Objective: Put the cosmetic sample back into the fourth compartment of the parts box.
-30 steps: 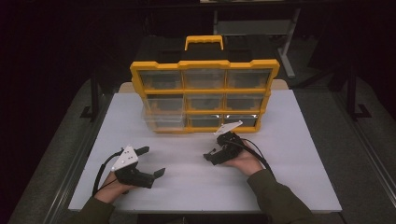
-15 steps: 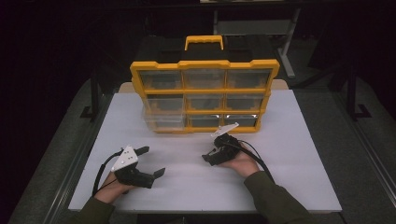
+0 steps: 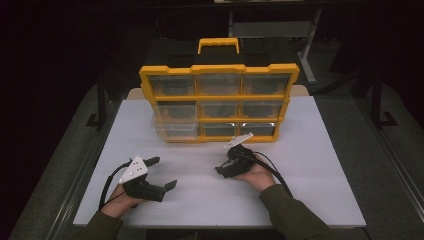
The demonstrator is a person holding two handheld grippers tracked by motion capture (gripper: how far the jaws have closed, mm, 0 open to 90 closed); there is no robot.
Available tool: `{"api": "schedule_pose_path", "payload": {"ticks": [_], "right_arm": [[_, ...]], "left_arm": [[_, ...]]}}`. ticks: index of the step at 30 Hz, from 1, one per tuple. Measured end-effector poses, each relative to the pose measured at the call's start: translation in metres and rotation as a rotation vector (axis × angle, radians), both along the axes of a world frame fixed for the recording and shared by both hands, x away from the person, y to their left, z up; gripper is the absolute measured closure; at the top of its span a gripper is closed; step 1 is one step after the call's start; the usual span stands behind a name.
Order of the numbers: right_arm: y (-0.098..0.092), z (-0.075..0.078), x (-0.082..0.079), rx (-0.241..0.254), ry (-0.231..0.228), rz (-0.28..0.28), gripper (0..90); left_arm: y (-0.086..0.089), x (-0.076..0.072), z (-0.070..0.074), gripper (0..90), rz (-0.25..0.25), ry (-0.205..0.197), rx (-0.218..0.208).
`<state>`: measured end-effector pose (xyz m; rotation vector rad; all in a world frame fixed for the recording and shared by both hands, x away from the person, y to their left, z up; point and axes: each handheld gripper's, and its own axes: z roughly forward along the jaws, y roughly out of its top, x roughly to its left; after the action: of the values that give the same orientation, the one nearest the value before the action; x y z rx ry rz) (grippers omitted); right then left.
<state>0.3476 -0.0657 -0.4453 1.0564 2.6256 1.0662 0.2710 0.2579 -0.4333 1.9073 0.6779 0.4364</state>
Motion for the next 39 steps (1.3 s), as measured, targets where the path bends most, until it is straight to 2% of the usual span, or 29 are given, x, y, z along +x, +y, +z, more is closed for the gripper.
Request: {"api": "schedule_pose_path", "payload": {"ticks": [6,12,24,29,39], "right_arm": [[0.004,-0.001,-0.001,-0.025,-0.025,-0.009,30.6],[0.005,-0.001,-0.003,-0.046,-0.059,-0.025,36.8],[0.005,-0.001,-0.004,-0.057,-0.073,-0.031,39.2],[0.004,0.000,-0.003,-0.047,-0.062,-0.032,39.3],[-0.001,0.012,-0.001,-0.040,-0.064,0.004,39.4]], "left_arm": [[0.000,0.000,0.000,0.0,0.000,0.003,-0.004],[-0.001,-0.001,0.000,0.0,-0.003,0.000,0.001],[-0.001,-0.001,0.000,0.0,-0.004,0.000,0.002],[-0.001,-0.001,0.000,0.0,-0.005,0.000,-0.001],[-0.002,-0.001,-0.001,0.0,-0.002,0.001,-0.009]]}}
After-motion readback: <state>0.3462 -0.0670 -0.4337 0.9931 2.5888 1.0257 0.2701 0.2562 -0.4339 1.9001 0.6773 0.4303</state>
